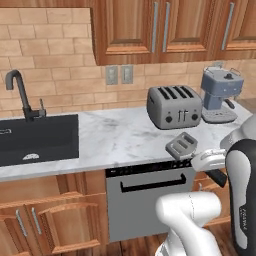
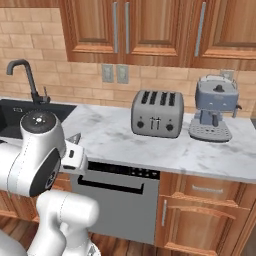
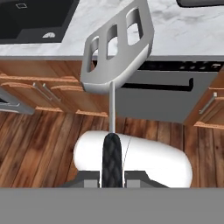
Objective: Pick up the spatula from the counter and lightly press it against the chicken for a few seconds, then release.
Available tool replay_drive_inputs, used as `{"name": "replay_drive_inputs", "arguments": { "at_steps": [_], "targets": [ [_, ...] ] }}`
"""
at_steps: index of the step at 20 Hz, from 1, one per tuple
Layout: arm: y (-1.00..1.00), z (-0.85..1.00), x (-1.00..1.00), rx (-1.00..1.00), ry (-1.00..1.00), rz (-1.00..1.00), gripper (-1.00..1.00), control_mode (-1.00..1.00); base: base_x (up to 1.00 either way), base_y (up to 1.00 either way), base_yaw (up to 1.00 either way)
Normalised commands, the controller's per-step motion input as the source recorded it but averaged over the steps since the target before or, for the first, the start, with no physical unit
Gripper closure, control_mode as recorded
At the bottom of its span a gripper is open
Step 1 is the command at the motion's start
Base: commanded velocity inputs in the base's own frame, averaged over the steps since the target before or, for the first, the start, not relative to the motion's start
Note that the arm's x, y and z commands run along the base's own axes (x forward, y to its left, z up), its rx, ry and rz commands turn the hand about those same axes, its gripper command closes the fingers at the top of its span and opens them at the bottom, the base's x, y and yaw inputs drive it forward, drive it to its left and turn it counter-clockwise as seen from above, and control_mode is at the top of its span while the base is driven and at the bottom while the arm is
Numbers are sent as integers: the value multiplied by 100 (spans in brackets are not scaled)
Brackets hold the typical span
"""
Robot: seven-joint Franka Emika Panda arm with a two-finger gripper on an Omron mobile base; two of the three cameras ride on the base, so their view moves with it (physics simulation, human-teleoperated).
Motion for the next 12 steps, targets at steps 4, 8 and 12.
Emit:
{"name": "replay_drive_inputs", "arguments": {
  "at_steps": [4,8,12],
  "targets": [
    [0,0,0,0,0,0,100,100,-10,51,-3],
    [0,0,0,0,0,0,100,100,-12,70,-1],
    [0,0,0,0,0,0,100,100,-17,74,0]
  ]
}}
